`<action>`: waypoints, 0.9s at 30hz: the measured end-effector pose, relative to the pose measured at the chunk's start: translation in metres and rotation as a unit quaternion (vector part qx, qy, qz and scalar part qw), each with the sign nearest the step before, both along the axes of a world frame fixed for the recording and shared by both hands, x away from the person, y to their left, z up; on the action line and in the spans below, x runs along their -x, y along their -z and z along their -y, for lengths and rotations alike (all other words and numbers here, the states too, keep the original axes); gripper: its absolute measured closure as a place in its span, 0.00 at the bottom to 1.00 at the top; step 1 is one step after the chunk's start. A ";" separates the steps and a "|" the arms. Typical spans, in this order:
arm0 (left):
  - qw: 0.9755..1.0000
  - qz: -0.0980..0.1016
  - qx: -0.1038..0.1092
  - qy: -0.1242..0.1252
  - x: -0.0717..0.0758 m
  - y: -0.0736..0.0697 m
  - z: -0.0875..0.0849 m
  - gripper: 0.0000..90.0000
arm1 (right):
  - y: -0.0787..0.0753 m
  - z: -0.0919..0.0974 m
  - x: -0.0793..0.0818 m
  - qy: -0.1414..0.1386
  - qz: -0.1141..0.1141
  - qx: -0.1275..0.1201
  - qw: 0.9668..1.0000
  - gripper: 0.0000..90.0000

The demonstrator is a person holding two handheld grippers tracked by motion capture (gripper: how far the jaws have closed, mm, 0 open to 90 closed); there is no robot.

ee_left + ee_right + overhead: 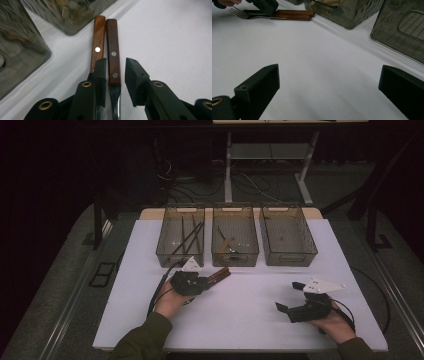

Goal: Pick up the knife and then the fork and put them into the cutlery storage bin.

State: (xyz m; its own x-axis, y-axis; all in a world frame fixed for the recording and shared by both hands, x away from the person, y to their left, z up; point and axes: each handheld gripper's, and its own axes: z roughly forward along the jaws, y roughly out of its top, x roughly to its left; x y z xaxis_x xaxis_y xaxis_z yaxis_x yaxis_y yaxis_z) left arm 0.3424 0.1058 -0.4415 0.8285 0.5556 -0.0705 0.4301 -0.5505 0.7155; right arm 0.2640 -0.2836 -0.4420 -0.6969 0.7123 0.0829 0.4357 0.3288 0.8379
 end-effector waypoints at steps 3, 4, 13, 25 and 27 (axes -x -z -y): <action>1.000 -0.001 -0.004 0.002 0.000 0.000 0.001 0.82 | 0.000 0.000 0.000 0.001 0.001 0.000 1.000 0.04; 1.000 -0.002 -0.005 0.001 0.000 0.001 0.001 0.82 | 0.000 0.000 0.000 0.001 0.000 0.000 1.000 0.04; 0.999 -0.009 -0.032 0.007 -0.001 0.002 0.006 0.82 | 0.000 0.000 0.000 0.000 0.001 0.000 1.000 0.04; 0.999 -0.013 -0.043 0.011 -0.004 0.002 0.008 0.84 | 0.000 0.000 0.001 0.000 -0.001 0.000 1.000 0.04; 0.999 -0.017 -0.044 0.010 -0.004 0.002 0.008 0.84 | 0.000 0.000 0.001 -0.001 -0.001 0.001 1.000 0.04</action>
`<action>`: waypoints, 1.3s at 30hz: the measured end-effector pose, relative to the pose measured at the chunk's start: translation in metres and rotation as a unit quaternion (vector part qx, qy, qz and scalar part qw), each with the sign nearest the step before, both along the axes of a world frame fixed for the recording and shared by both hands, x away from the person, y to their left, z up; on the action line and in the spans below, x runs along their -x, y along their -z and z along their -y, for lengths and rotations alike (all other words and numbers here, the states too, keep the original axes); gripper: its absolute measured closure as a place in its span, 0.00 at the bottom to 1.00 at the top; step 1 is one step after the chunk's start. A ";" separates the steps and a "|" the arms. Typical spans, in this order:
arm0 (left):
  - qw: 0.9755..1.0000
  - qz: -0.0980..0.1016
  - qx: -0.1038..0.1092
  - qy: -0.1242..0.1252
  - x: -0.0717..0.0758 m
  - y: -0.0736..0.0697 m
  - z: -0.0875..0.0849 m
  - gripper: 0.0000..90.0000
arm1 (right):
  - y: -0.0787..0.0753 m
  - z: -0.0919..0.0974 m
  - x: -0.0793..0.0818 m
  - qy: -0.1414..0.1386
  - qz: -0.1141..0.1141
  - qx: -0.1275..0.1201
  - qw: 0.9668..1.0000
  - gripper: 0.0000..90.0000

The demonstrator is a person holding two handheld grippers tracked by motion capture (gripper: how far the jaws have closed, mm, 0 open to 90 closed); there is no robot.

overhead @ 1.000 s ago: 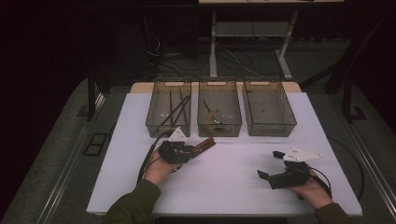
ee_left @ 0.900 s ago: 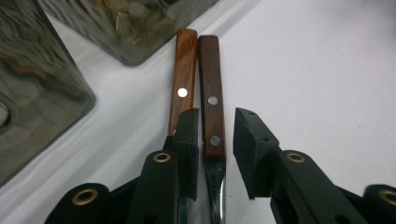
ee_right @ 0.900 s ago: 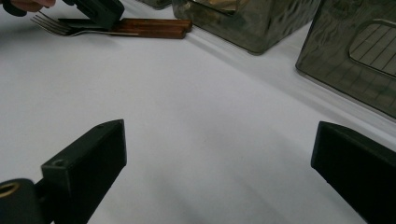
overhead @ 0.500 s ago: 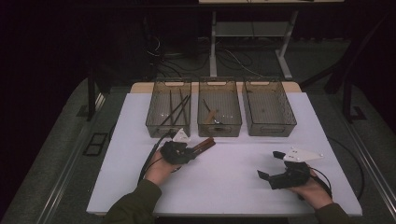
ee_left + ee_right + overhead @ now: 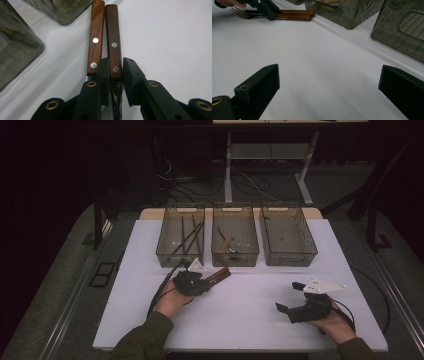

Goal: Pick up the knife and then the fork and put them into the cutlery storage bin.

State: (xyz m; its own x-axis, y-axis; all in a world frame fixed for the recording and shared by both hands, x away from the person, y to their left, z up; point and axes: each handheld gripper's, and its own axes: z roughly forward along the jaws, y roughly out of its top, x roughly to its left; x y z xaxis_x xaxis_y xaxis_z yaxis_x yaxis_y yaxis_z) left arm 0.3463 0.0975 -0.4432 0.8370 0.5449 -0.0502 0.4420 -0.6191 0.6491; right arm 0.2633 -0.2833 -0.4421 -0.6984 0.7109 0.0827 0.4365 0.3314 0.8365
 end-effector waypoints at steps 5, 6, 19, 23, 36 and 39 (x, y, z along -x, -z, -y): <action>1.000 -0.008 -0.001 0.002 -0.003 -0.001 -0.001 0.85 | 0.000 0.000 0.000 0.000 0.001 -0.001 1.000 0.04; 1.000 -0.009 -0.001 0.003 -0.003 -0.001 0.000 0.85 | 0.000 0.000 0.000 0.001 0.001 -0.002 1.000 0.04; 0.999 -0.035 0.013 -0.002 -0.005 -0.008 -0.003 0.86 | 0.000 0.000 0.000 0.001 -0.004 -0.009 1.000 0.04; 0.999 -0.039 0.022 0.012 -0.002 -0.012 -0.002 0.86 | -0.001 0.000 0.000 -0.002 -0.005 -0.009 1.000 0.04; 0.998 -0.028 0.012 0.060 0.007 -0.020 0.009 0.85 | -0.007 -0.001 -0.002 -0.019 -0.009 -0.010 1.000 0.04; 0.997 -0.033 0.008 0.065 0.008 -0.018 0.013 0.86 | -0.007 -0.001 -0.002 -0.018 -0.007 -0.010 1.000 0.04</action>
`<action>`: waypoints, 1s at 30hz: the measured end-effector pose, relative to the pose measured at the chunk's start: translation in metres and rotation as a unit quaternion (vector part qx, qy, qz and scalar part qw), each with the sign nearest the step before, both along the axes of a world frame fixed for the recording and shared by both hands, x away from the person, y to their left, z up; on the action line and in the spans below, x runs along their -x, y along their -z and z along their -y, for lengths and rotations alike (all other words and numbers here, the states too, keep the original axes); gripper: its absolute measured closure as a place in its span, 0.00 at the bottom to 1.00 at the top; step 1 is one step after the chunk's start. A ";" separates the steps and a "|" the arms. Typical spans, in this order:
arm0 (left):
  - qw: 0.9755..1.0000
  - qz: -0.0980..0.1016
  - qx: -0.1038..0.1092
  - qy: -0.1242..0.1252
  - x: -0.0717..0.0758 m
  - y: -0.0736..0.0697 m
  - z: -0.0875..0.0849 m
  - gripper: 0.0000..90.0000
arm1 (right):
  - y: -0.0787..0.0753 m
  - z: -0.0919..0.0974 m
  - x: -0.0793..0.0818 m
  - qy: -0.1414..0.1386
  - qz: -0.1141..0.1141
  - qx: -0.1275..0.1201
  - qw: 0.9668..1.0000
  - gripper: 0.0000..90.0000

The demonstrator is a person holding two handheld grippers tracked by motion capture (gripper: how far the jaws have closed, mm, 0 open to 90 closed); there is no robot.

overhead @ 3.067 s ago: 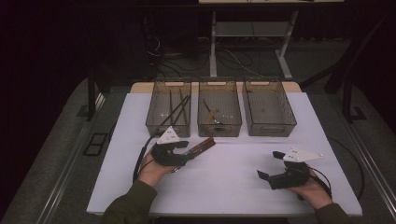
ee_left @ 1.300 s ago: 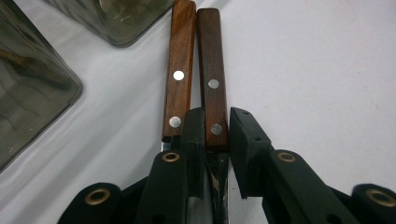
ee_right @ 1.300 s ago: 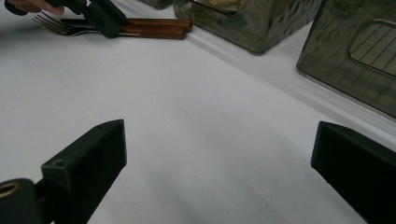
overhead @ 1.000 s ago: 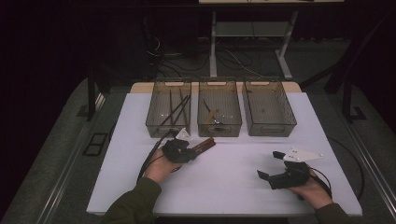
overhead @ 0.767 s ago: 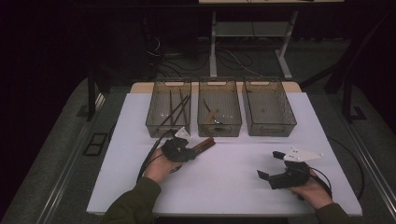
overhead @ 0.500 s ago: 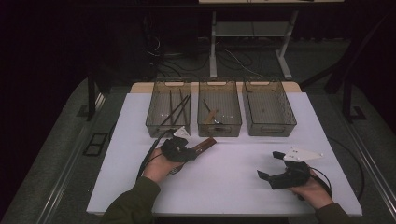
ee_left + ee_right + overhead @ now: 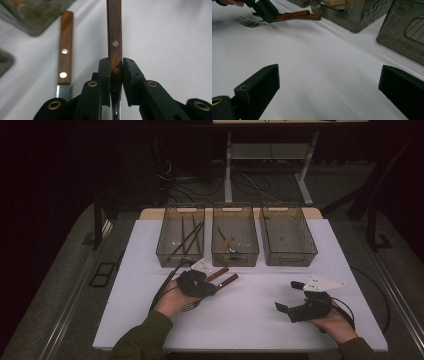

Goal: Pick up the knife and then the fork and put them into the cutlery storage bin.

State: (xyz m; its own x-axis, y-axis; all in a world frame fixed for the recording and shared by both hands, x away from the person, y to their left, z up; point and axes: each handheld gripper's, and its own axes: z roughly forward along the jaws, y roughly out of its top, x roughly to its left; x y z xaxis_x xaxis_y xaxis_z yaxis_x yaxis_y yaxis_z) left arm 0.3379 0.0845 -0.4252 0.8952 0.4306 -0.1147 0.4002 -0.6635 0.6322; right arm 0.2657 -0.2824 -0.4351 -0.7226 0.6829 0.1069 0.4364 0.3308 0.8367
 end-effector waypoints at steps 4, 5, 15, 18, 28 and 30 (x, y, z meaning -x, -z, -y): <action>1.000 0.000 0.005 0.018 0.003 -0.004 0.003 0.86 | -0.003 -0.001 -0.001 -0.015 0.001 0.001 1.000 0.04; 1.000 -0.001 0.007 0.027 0.005 -0.007 0.005 0.86 | -0.005 -0.003 -0.001 -0.024 -0.002 0.003 1.000 0.04; 0.994 0.003 0.025 0.110 0.029 -0.027 0.033 0.86 | -0.038 -0.037 -0.017 -0.158 -0.004 0.007 0.987 0.10; 0.990 0.005 0.028 0.135 0.037 -0.028 0.043 0.85 | -0.040 -0.052 -0.022 -0.208 -0.014 0.018 0.978 0.18; 0.983 0.014 0.016 0.181 0.045 -0.027 0.056 0.85 | -0.030 -0.096 -0.033 -0.334 -0.065 0.087 0.936 0.47; 0.982 0.013 0.010 0.188 0.045 -0.027 0.056 0.85 | -0.027 -0.100 -0.034 -0.344 -0.071 0.102 0.931 0.54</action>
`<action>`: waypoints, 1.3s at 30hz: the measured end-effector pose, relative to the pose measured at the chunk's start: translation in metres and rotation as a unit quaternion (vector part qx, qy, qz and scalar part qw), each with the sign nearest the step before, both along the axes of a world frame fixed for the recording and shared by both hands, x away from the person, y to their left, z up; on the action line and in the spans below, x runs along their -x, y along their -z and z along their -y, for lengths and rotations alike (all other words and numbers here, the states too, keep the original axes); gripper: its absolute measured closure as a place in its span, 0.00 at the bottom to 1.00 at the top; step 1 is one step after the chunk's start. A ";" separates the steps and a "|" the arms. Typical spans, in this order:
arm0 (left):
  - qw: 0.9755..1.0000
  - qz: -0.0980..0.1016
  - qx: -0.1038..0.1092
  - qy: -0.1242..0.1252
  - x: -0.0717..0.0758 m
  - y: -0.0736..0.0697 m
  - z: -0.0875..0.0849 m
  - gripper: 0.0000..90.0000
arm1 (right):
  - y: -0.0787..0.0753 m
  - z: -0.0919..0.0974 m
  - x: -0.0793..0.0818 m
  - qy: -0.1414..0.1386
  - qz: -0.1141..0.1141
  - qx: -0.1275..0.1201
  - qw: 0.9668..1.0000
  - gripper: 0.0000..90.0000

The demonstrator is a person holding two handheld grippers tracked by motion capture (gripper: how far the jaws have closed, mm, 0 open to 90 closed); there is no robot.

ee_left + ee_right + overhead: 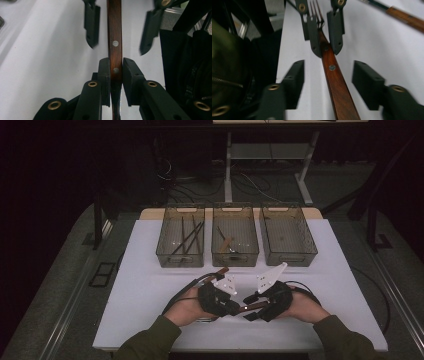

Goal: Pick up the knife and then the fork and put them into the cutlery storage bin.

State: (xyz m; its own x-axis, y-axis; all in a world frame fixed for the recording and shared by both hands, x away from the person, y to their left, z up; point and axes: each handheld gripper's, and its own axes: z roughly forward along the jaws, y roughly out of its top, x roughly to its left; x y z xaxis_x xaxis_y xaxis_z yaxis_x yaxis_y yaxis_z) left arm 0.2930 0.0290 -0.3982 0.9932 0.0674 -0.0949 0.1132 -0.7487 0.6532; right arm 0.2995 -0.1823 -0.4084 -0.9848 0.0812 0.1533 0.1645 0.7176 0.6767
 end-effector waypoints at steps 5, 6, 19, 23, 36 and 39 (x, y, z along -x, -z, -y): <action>1.000 -0.003 -0.003 0.016 0.003 0.001 0.002 0.85 | 0.003 -0.003 0.001 -0.012 -0.007 0.011 1.000 0.77; 1.000 -0.001 -0.008 0.020 0.004 0.001 0.003 0.85 | 0.003 -0.003 0.001 -0.014 -0.008 0.013 1.000 0.78; 0.999 -0.004 0.001 0.052 0.005 -0.001 0.001 0.85 | 0.001 -0.003 0.006 -0.035 -0.027 0.015 0.999 0.84; 0.999 -0.001 0.036 0.024 0.003 -0.003 -0.008 0.73 | -0.001 -0.001 0.006 -0.028 -0.030 0.013 0.999 0.84; 0.985 0.009 0.127 -0.113 -0.009 0.002 -0.071 0.47 | -0.007 0.018 -0.002 0.040 -0.003 -0.002 0.999 0.84; 0.981 0.011 0.132 -0.142 -0.007 0.006 -0.081 0.42 | -0.009 0.026 -0.005 0.062 0.000 -0.007 0.998 0.84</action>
